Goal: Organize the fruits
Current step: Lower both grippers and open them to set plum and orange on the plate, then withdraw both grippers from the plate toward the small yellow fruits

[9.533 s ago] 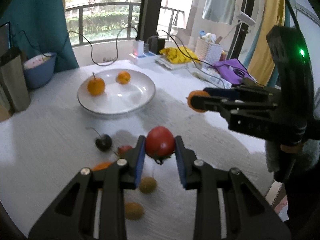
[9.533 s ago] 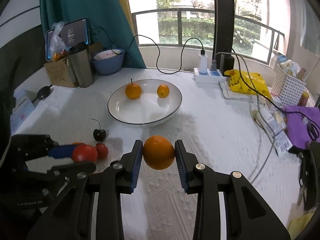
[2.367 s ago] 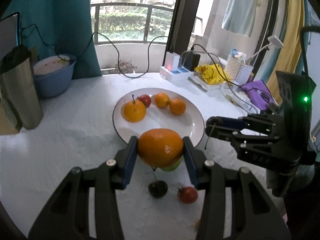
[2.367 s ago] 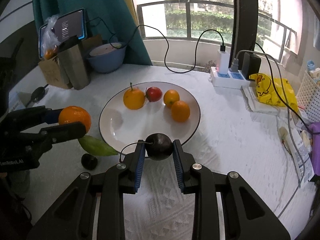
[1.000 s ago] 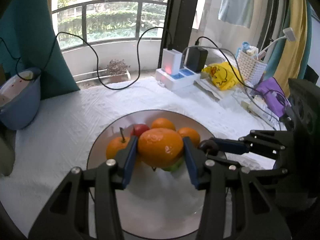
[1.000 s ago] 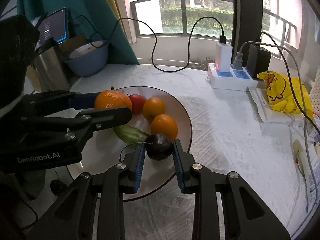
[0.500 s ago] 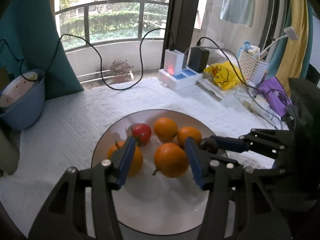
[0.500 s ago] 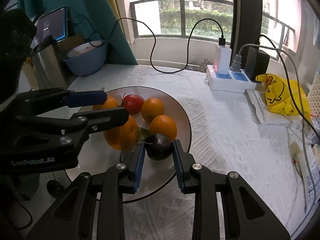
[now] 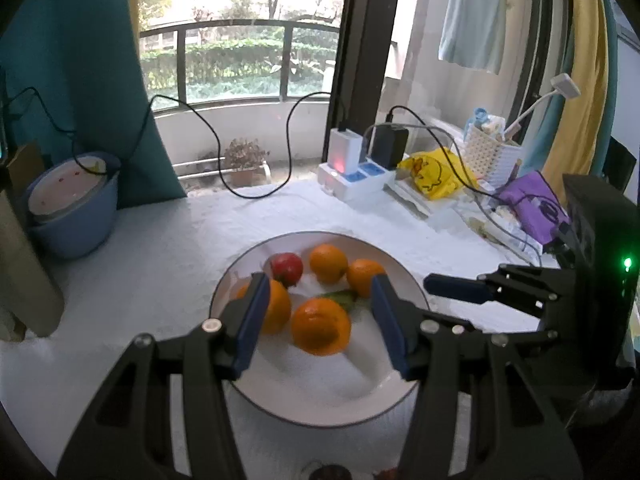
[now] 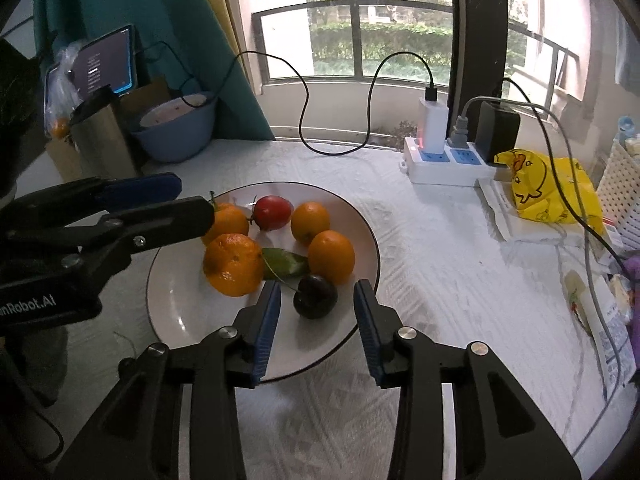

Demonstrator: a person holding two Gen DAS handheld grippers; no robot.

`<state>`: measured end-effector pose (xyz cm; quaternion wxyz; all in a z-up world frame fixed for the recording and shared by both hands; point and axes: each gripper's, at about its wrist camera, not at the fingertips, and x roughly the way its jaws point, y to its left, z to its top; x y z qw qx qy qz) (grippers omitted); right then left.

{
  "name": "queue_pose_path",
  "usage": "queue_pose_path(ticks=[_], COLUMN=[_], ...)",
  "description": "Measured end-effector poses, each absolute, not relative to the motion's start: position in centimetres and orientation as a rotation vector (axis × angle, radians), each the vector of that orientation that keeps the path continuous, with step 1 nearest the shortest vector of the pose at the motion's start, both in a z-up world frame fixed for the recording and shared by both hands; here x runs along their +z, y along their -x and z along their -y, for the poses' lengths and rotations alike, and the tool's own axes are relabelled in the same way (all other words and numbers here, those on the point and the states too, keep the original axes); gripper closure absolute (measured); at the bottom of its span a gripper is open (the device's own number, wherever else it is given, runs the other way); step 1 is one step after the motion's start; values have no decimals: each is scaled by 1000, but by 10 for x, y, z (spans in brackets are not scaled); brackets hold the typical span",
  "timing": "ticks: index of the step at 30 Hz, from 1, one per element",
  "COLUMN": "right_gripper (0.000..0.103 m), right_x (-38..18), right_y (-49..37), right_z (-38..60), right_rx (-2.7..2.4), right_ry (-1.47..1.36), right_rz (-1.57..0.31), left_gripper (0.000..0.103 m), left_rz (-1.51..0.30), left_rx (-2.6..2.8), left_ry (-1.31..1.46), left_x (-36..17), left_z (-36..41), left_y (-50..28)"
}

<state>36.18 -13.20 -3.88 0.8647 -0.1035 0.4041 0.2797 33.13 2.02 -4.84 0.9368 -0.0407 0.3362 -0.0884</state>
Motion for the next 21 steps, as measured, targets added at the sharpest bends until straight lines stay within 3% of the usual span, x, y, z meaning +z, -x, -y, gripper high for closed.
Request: queue_pose_path(ticks=[21], right_gripper=[63], right_x=[-7], right_y=[-290], right_z=[132], right_rx=[594], right_ry=[239], right_rz=[-789], left_gripper=[48], left_rz=[-642], left_rx=[-168], left_ry=[113], left_x=[-37], left_z=[-30], left_y=[-251])
